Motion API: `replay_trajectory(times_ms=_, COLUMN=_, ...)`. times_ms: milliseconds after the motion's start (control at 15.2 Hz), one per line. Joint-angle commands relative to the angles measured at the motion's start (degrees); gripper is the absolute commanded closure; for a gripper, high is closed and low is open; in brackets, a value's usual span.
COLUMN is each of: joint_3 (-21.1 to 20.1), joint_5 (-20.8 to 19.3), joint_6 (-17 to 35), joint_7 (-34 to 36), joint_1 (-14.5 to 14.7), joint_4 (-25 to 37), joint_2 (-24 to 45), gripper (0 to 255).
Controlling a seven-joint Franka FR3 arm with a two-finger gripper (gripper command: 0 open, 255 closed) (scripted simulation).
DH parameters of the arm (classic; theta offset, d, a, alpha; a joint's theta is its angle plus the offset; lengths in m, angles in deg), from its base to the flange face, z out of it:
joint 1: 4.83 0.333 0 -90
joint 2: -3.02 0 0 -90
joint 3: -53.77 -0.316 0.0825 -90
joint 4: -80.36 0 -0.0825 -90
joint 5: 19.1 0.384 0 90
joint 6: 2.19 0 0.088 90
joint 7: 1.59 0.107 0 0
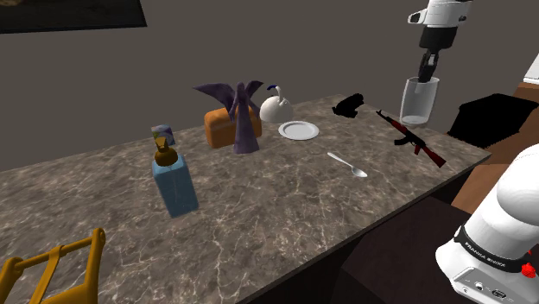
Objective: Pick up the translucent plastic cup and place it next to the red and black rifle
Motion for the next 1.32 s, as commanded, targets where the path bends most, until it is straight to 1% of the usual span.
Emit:
replay_trajectory(times_ms=0, joint_3=2.44, joint_5=-1.68, joint_6=-0.63, joint_7=-3.02, joint_1=-1.07, joint_4=0.59, joint_2=-0.42, gripper=255)
replay_trajectory(times_ms=132, joint_3=5.5, joint_5=-3.74, joint_6=-0.85, joint_7=-6.58, joint_1=-2.32, joint_4=1.01, joint_2=-0.79, gripper=255)
replay_trajectory(times_ms=1254, joint_3=7.95, joint_5=-6.05, joint_6=11.76, joint_7=-5.62, joint_1=-3.29, joint_4=-12.36, joint_2=-1.57, gripper=255)
